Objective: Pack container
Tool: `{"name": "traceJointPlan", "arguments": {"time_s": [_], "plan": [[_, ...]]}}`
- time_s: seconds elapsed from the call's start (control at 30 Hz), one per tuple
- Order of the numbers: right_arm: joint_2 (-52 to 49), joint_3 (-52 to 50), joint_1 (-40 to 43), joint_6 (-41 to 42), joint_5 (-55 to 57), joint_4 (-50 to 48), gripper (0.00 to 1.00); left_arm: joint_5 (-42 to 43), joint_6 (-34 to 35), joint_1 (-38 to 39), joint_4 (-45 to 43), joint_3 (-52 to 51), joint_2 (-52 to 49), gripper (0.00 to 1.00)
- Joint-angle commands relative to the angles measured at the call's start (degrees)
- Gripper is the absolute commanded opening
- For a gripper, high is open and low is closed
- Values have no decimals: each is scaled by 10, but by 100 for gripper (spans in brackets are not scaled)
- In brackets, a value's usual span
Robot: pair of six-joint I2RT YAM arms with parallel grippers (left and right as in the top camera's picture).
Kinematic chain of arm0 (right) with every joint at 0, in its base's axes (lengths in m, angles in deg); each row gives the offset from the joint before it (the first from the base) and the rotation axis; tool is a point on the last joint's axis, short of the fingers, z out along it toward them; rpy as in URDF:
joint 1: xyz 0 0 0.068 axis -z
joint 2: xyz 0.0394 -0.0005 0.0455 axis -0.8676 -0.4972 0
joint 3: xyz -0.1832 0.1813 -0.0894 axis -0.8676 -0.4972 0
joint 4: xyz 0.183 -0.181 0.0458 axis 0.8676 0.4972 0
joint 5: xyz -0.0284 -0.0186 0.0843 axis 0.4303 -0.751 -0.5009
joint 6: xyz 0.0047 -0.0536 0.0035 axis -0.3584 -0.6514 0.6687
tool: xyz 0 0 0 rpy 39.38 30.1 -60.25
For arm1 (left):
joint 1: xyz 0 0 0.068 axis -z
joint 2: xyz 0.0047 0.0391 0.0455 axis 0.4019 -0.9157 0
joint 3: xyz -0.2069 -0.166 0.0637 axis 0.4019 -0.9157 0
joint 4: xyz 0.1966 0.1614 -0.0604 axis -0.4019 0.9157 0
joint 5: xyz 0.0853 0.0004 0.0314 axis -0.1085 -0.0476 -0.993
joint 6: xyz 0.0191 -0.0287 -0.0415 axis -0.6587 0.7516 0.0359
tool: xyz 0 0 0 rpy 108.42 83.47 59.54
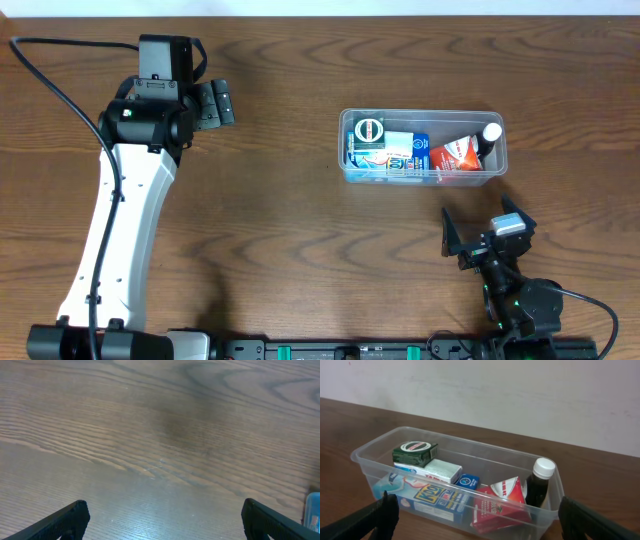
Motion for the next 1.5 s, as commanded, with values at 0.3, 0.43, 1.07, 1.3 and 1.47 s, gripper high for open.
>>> {"name": "traceJointPlan", "arguments": {"time_s": [0.3, 0.43, 1.07, 1.3, 1.47], "plan": [[6, -3, 2, -10, 8, 0, 99, -5, -3, -2, 2, -2, -1, 98], [6, -3, 2, -10, 8, 0, 99, -5, -3, -2, 2, -2, -1, 98], [6, -3, 2, -10, 8, 0, 99, -5, -3, -1, 4, -66, 102, 98], [6, -3, 2, -10, 8, 0, 99, 8, -3, -1, 8, -241, 309, 98], [6, -3, 2, -10, 8, 0, 99, 19, -3, -1, -32, -408, 479, 98]]}}
